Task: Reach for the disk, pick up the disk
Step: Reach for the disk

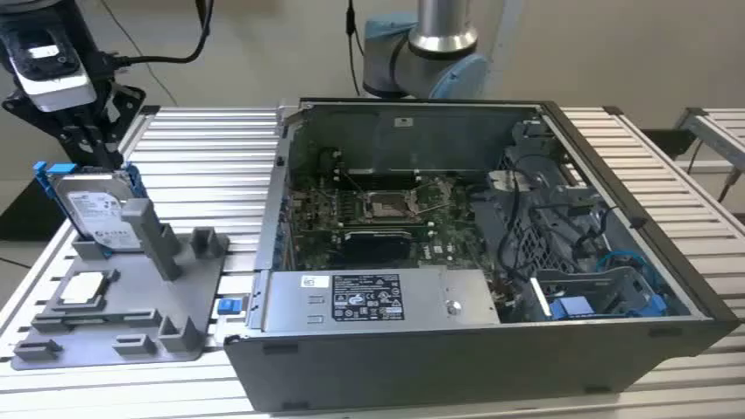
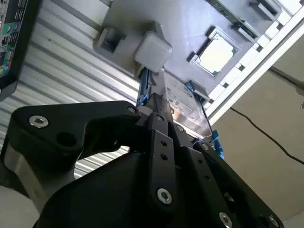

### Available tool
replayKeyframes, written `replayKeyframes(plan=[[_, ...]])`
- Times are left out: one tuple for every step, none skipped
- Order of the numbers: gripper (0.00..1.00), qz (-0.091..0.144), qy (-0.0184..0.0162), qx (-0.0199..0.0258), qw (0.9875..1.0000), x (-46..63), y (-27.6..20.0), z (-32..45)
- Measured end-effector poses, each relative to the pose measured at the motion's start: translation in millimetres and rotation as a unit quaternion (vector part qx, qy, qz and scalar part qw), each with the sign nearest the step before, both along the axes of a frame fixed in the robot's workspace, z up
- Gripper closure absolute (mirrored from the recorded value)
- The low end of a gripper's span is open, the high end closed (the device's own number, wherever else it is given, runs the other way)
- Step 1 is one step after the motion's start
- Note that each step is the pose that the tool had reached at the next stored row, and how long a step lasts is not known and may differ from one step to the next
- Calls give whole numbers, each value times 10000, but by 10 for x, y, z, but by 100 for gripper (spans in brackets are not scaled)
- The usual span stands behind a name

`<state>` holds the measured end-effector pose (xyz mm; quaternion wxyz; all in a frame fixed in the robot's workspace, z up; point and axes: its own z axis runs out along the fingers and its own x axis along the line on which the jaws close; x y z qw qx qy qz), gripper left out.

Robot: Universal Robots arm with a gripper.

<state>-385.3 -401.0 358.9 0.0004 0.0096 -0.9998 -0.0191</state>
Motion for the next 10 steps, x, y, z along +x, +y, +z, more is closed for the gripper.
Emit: replayKeyframes(plan=[[100, 0, 0, 0, 10000, 0, 0, 0], [100, 0, 0, 0, 10000, 0, 0, 0], [100, 0, 0, 0, 10000, 0, 0, 0], [100, 0, 0, 0, 10000, 0, 0, 0], [100, 0, 0, 0, 10000, 0, 0, 0], [100, 0, 0, 0, 10000, 0, 0, 0], [100, 0, 0, 0, 10000, 0, 0, 0], [100, 0, 0, 0, 10000, 0, 0, 0], [100, 0, 0, 0, 10000, 0, 0, 0], [100, 0, 0, 0, 10000, 0, 0, 0]])
